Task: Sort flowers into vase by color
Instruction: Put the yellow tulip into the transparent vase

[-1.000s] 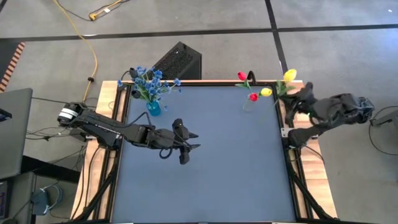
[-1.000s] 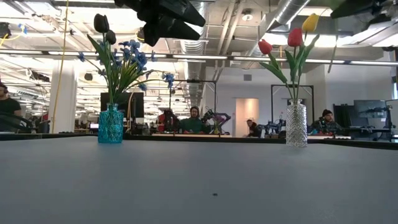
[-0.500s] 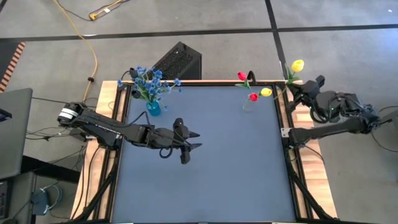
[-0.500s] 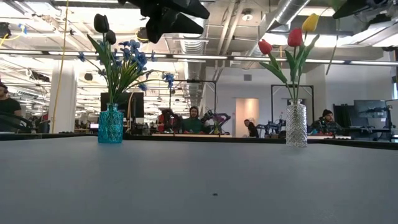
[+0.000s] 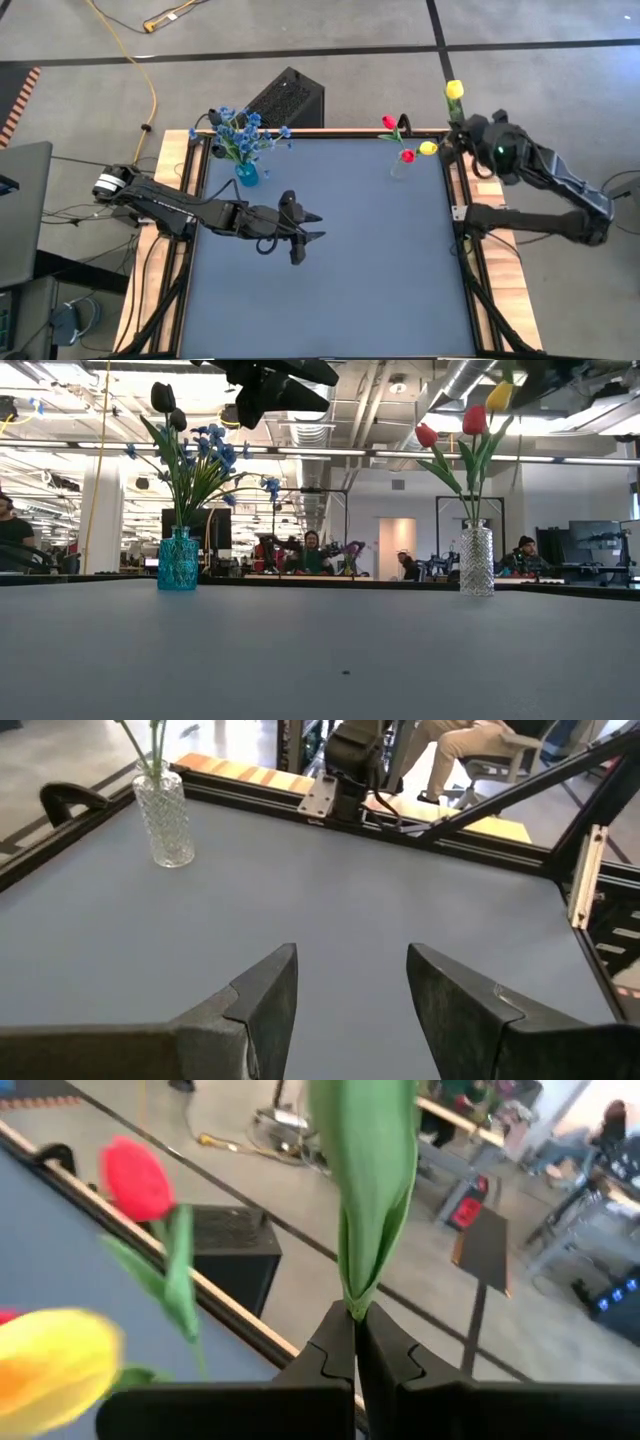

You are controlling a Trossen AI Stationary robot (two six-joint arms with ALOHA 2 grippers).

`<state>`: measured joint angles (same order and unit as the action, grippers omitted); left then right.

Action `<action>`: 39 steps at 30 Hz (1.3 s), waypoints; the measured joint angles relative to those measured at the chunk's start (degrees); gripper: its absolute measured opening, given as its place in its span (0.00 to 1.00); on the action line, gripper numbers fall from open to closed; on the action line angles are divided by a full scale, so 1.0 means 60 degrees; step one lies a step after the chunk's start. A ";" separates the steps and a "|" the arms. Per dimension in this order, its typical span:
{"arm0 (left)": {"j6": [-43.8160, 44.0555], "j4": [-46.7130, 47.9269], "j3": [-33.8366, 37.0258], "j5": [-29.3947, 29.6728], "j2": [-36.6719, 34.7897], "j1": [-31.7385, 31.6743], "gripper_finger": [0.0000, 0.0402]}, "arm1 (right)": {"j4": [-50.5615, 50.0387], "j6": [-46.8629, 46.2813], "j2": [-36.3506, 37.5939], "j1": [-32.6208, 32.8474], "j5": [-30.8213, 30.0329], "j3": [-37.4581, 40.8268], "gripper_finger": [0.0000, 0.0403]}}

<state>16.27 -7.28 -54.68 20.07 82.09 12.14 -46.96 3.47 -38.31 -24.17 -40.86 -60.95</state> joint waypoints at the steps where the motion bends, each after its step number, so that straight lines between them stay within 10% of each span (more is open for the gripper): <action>1: 0.0018 0.0012 0.0000 -0.0065 -0.0001 0.0001 0.44 | 0.0134 0.0155 -0.0107 -0.0541 0.0575 0.0000 0.06; 14: 0.0267 0.0104 0.0000 -0.0547 -0.0001 0.0025 0.44 | 0.1094 0.0540 -0.1250 -0.5605 0.7227 0.0053 0.06; 39: 0.0267 0.0090 0.0000 -0.0535 -0.0001 0.0022 0.44 | 0.2693 0.0763 -0.1775 -0.5087 0.6852 0.0883 0.06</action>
<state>17.87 -6.74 -54.68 16.86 82.08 12.27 -30.81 8.05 -48.96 -54.69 0.25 -55.65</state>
